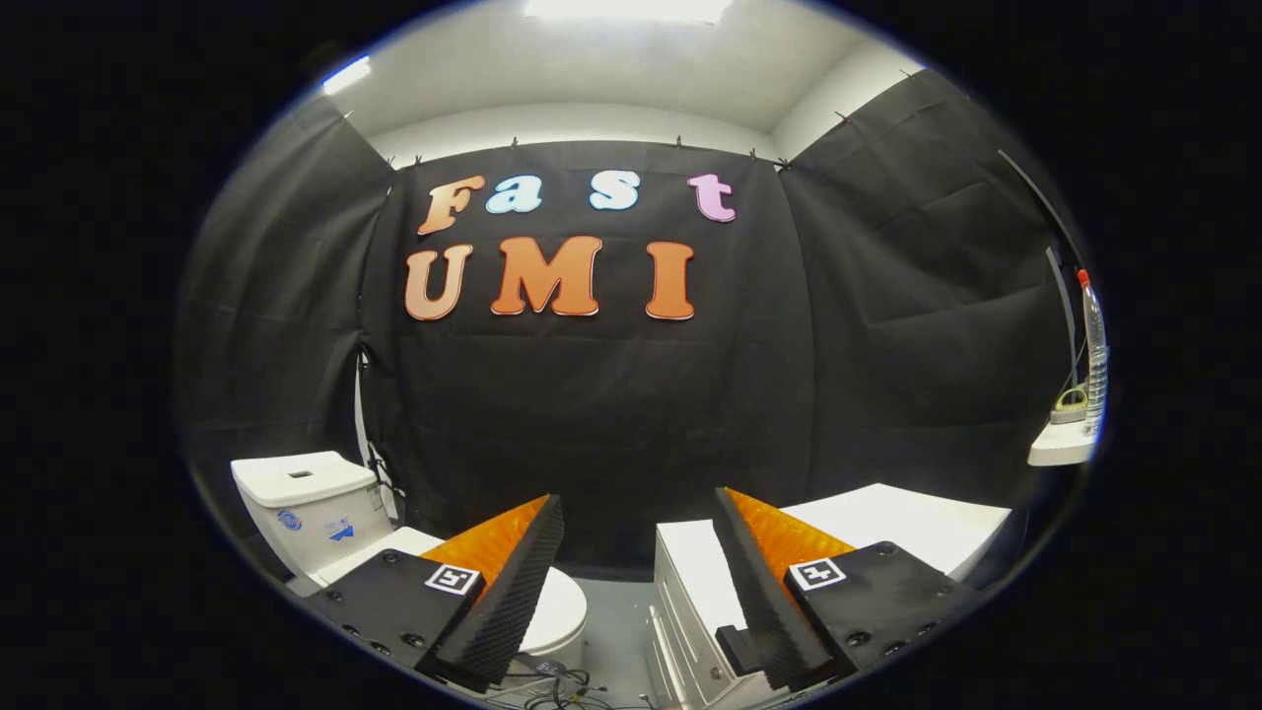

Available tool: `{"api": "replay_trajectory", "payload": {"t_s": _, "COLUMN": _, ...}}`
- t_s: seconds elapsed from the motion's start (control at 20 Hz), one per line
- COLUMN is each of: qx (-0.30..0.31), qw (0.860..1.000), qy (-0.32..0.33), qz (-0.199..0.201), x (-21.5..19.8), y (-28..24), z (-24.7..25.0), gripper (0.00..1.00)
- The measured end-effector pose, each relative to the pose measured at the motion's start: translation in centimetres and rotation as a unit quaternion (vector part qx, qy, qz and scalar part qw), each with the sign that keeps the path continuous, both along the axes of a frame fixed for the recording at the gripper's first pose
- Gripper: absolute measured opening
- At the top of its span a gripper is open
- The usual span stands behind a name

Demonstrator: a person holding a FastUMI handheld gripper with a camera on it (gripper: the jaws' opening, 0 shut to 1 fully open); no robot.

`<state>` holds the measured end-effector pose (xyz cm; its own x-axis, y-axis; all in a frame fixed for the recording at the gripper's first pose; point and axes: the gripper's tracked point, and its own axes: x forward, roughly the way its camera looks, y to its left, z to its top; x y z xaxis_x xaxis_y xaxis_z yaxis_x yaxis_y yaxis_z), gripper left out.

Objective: Open the toilet lid.

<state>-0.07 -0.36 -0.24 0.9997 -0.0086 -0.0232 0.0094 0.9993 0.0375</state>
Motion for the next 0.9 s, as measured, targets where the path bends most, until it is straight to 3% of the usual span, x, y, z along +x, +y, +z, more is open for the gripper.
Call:
{"api": "replay_trajectory", "payload": {"t_s": 0.6, "qx": -0.022, "qw": 1.0, "qy": -0.011, "qz": -0.009, "x": 0.1, "y": -0.2, "z": 1.2, "gripper": 0.98}}
{"api": "replay_trajectory", "payload": {"t_s": 0.9, "qx": 0.018, "qw": 1.0, "qy": -0.015, "qz": 0.002, "x": 1.9, "y": 3.6, "z": 2.4, "gripper": 0.98}}
